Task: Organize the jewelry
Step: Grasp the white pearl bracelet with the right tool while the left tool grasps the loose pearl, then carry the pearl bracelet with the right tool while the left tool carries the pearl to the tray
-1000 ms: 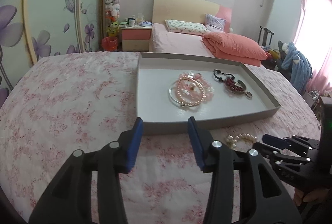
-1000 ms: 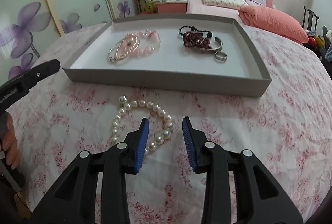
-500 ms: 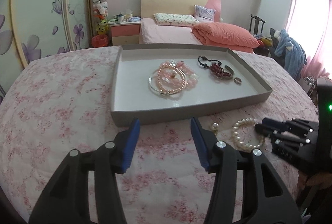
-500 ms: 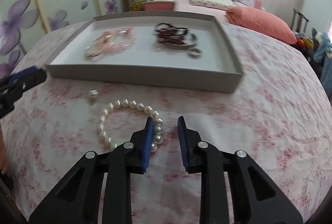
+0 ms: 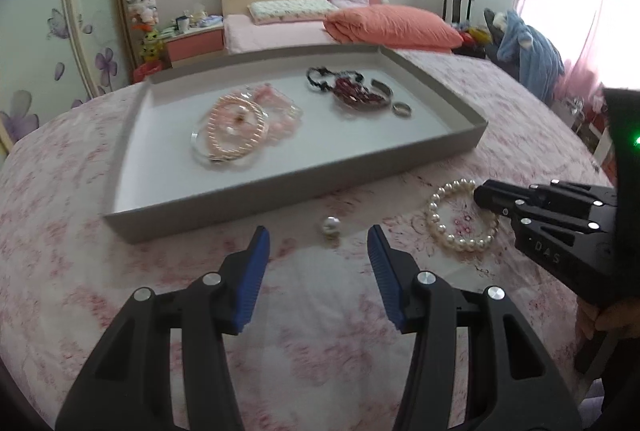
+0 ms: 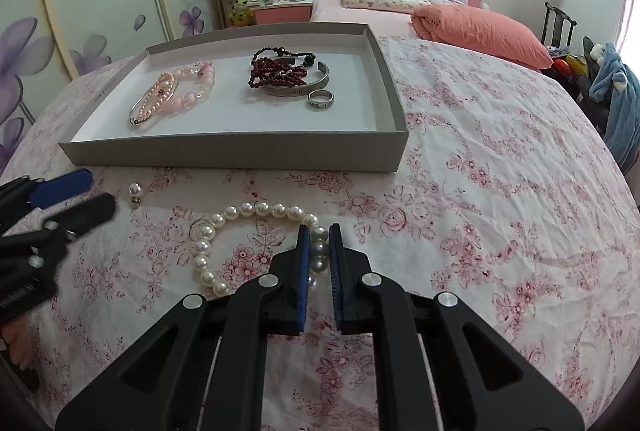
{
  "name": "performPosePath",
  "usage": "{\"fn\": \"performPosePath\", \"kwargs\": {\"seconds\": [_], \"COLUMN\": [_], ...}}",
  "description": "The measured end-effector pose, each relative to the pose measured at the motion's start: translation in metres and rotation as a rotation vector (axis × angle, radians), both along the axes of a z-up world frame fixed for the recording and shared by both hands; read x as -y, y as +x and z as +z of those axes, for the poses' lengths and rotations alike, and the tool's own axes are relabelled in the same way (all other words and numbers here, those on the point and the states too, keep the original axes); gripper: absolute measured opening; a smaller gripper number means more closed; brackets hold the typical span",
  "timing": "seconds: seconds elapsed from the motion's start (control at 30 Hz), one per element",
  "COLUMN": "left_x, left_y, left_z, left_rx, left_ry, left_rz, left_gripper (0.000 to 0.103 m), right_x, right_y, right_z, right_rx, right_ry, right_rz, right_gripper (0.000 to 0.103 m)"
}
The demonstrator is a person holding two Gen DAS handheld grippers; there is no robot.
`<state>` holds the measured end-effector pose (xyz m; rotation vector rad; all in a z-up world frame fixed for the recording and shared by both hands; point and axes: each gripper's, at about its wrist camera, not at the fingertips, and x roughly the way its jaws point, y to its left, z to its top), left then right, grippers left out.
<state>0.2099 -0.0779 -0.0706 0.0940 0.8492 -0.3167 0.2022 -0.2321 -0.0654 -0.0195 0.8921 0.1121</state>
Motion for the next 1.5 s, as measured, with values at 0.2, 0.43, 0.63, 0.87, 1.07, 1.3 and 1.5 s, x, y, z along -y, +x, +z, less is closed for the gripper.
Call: {"fn": "performPosePath", "kwargs": {"seconds": [0.2, 0.43, 0.63, 0.87, 1.07, 1.3, 1.5], "left_x": [0.019, 0.019, -0.012, -0.044, -0.045, -0.045, -0.051], "left_y": [0.016, 0.022, 0.011, 0.003, 0.003, 0.002, -0.003], "left_z": [-0.012, -0.011, -0.01, -0.009, -0.009, -0.009, -0.008], "left_rx": [-0.039, -0.031, -0.029, -0.028, -0.029, -0.03, -0.033], "left_ry": [0.035, 0.063, 0.091, 0.081, 0.08, 0.073, 0.051], "left_rz": [0.015, 0.047, 0.088, 0.139, 0.139, 0.139, 0.164], "left_gripper": [0.043, 0.014, 0.014, 0.014, 0.015, 0.014, 0.014], "right_x": [0.001, 0.002, -0.005, -0.015, -0.017, -0.016, -0.016], "right_y": [0.001, 0.0, 0.001, 0.0, 0.001, 0.001, -0.002], "right_z": [-0.001, 0.0, -0.001, -0.001, -0.001, -0.002, 0.0], "right_rx": [-0.003, -0.003, -0.001, -0.001, -0.001, -0.001, 0.009], "right_ry": [0.013, 0.014, 0.004, -0.001, 0.001, -0.001, 0.026], "right_rz": [0.002, 0.004, 0.022, 0.044, 0.043, 0.043, 0.051], "right_gripper": [0.01, 0.011, 0.01, 0.011, 0.011, 0.011, 0.01]}}
